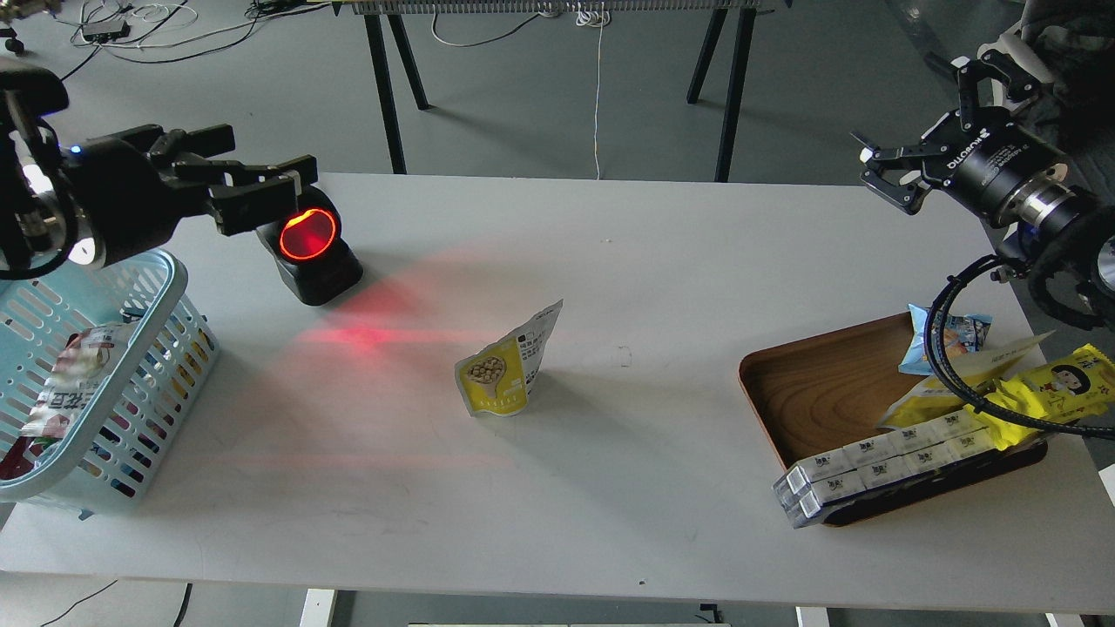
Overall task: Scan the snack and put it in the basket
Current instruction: 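Reach the left gripper toward the yellow packet on the table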
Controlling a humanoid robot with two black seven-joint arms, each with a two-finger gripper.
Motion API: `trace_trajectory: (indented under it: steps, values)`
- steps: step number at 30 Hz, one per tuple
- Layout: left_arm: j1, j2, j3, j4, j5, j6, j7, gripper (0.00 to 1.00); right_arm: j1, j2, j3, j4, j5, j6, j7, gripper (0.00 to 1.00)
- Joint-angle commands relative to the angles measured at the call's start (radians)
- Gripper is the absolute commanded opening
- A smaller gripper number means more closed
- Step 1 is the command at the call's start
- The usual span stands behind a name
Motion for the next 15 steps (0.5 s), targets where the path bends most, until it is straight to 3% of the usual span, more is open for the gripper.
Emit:
trace_trajectory:
  steps: [1,5,8,15]
  values:
    - [-0.002,-0.046,0.038,-0.003,0.017,-0.028,0.000,1.00,0.001,0.000,-0.005,0.000,-0.007,0.000,0.000,0.97]
    - [-0.002,-0.107,0.049,-0.003,0.017,-0.119,0.008,1.00,-0.001,0.000,-0.008,0.000,-0.024,-0.002,0.000,0.97]
    - [-0.005,-0.168,0.050,-0.003,0.017,-0.130,0.017,1.00,-0.001,0.000,-0.009,0.002,-0.024,-0.002,0.000,0.97]
    - [-0.022,-0.331,0.052,-0.003,0.019,-0.130,0.121,1.00,0.002,0.000,-0.011,0.005,-0.055,-0.004,-0.002,0.97]
